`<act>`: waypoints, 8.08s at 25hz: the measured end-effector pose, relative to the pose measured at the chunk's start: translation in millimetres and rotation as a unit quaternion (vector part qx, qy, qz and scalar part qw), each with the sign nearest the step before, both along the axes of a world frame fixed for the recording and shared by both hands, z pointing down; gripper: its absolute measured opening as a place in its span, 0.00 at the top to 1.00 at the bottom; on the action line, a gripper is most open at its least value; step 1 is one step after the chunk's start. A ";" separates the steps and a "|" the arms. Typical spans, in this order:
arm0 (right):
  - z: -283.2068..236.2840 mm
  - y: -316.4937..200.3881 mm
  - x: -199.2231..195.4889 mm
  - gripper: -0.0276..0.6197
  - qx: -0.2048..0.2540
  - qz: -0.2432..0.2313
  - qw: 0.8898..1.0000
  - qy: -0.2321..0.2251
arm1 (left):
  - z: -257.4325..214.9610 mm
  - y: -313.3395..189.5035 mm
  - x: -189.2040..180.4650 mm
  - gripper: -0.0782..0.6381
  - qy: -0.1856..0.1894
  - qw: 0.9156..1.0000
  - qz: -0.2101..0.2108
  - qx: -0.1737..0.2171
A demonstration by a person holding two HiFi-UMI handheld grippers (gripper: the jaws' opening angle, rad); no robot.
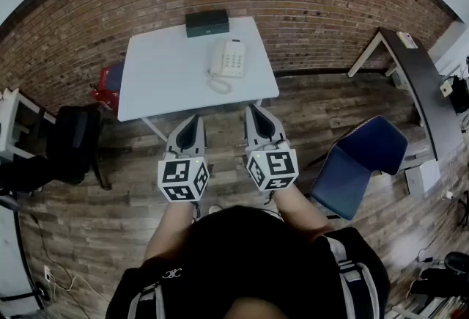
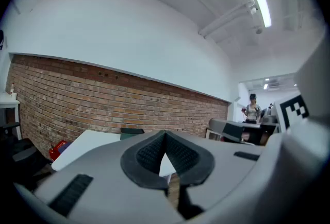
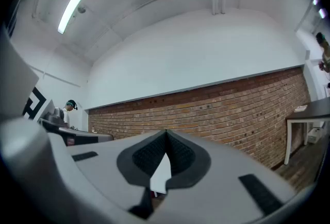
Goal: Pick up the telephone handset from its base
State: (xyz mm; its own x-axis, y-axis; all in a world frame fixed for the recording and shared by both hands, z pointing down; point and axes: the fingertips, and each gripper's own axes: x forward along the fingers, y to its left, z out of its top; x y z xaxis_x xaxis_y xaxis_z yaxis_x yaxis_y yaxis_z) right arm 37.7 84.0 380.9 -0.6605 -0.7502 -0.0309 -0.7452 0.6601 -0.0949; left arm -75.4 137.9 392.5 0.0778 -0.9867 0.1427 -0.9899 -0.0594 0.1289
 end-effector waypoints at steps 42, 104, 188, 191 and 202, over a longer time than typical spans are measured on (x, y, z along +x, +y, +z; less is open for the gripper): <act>10.2 -34.9 -44.5 0.96 -0.004 0.047 0.999 -0.026 | 16.2 -45.5 -45.5 0.90 -0.009 0.999 0.053 -0.001; 69.7 -393.9 -86.6 0.96 -0.053 0.009 0.998 0.043 | 129.3 -421.1 -93.5 0.90 -0.022 0.985 0.034 -0.171; 99.1 -394.8 -42.7 0.96 -0.089 0.081 0.989 0.082 | 200.4 -471.9 -116.2 0.58 -0.034 0.973 -0.029 -0.225; 94.3 -400.4 -46.3 0.96 -0.077 0.081 0.990 0.082 | 174.3 -466.4 -114.9 0.58 -0.025 0.981 -0.025 -0.193; 72.5 -410.1 -65.9 0.96 -0.071 0.034 0.997 0.023 | 83.6 -434.9 -121.3 0.58 -0.031 0.996 -0.026 -0.085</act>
